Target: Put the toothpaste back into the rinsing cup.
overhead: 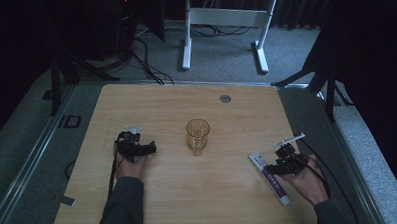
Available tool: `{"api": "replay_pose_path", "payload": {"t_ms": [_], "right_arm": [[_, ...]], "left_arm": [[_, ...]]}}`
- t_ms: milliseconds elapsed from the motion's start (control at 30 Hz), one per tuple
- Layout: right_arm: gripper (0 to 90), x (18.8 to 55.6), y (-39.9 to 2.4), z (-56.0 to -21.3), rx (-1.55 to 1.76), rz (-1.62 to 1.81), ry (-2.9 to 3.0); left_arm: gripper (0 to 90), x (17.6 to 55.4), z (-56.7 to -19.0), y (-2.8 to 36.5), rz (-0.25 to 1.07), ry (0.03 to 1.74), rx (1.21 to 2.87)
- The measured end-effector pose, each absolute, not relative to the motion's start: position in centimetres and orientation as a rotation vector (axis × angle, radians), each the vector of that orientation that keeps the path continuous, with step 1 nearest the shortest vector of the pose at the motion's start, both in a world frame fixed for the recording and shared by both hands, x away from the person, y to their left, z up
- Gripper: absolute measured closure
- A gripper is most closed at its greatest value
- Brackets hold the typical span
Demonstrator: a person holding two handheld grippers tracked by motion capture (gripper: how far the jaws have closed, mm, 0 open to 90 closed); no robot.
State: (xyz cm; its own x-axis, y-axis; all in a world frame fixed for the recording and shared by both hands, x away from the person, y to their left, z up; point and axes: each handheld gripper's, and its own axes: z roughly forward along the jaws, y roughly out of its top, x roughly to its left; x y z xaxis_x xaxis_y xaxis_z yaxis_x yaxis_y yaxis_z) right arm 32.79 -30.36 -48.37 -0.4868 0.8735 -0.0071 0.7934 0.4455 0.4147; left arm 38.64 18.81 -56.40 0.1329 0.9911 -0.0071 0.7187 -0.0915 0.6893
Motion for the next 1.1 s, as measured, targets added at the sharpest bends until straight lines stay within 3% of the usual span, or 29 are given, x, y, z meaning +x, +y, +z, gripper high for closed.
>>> {"api": "replay_pose_path", "payload": {"t_ms": [633,1100], "right_arm": [[50.0,32.8,-30.0,-49.4,1.464,0.474,2.555],[56.5,33.0,-30.0,-49.9,1.484,0.431,2.589]], "left_arm": [[4.2,38.6,-56.4,18.8,0.648,1.641,1.87],[4.2,38.6,-56.4,18.8,0.648,1.641,1.87]]}}
